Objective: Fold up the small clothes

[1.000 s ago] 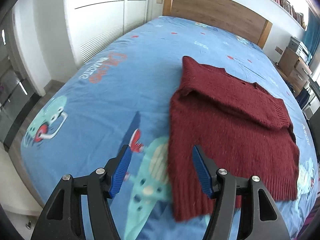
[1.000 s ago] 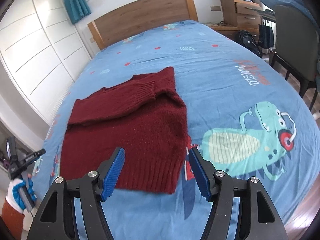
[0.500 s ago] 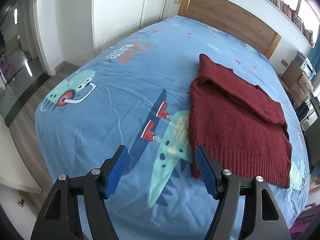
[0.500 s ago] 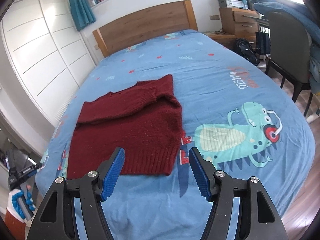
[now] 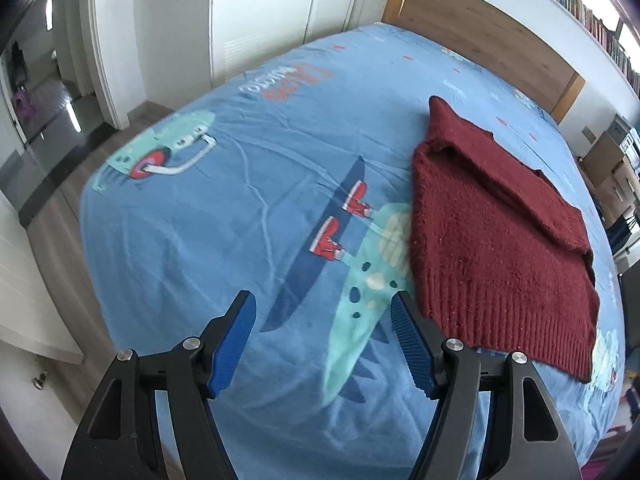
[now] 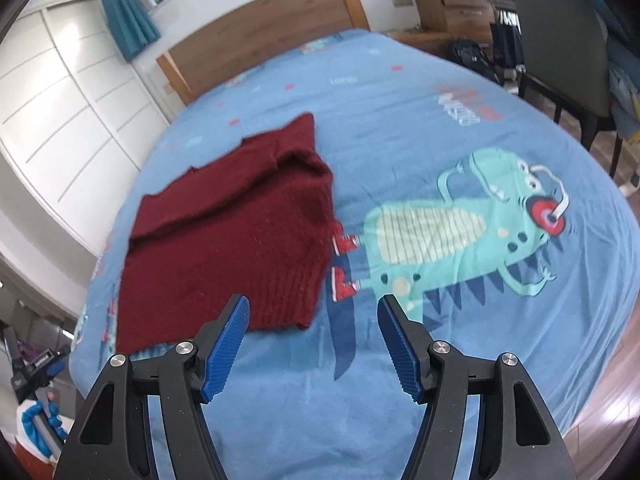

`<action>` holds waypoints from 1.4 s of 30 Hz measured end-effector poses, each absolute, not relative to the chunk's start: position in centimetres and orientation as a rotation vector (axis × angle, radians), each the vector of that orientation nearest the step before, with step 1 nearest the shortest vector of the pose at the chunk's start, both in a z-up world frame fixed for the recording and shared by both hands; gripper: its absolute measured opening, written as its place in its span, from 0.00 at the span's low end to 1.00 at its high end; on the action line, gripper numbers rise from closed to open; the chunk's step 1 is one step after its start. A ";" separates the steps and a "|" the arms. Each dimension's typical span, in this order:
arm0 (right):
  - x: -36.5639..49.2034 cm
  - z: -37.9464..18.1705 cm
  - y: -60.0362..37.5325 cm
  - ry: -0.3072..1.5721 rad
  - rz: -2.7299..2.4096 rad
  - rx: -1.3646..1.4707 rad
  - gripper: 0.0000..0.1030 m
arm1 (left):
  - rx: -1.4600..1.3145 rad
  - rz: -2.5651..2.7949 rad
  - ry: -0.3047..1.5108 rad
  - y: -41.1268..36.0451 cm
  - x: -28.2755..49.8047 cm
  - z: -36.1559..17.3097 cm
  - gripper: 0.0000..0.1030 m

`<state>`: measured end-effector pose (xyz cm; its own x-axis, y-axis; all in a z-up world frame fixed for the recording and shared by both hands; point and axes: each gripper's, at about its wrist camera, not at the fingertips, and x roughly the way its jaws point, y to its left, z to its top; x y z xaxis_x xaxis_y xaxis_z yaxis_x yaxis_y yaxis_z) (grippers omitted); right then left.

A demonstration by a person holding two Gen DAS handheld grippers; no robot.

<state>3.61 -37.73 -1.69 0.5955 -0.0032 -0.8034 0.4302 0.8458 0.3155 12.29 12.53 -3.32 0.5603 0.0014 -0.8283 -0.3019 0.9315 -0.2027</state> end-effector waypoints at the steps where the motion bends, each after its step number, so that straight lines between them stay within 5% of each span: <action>1: 4.0 -2.2 -37.9 0.918 -0.266 0.524 0.67 | -0.356 0.174 0.968 12.3 12.5 -3.7 0.63; 42: 13.5 -13.3 -37.6 1.175 -0.143 0.553 0.68 | -0.298 -0.128 1.190 4.7 20.2 -11.3 0.63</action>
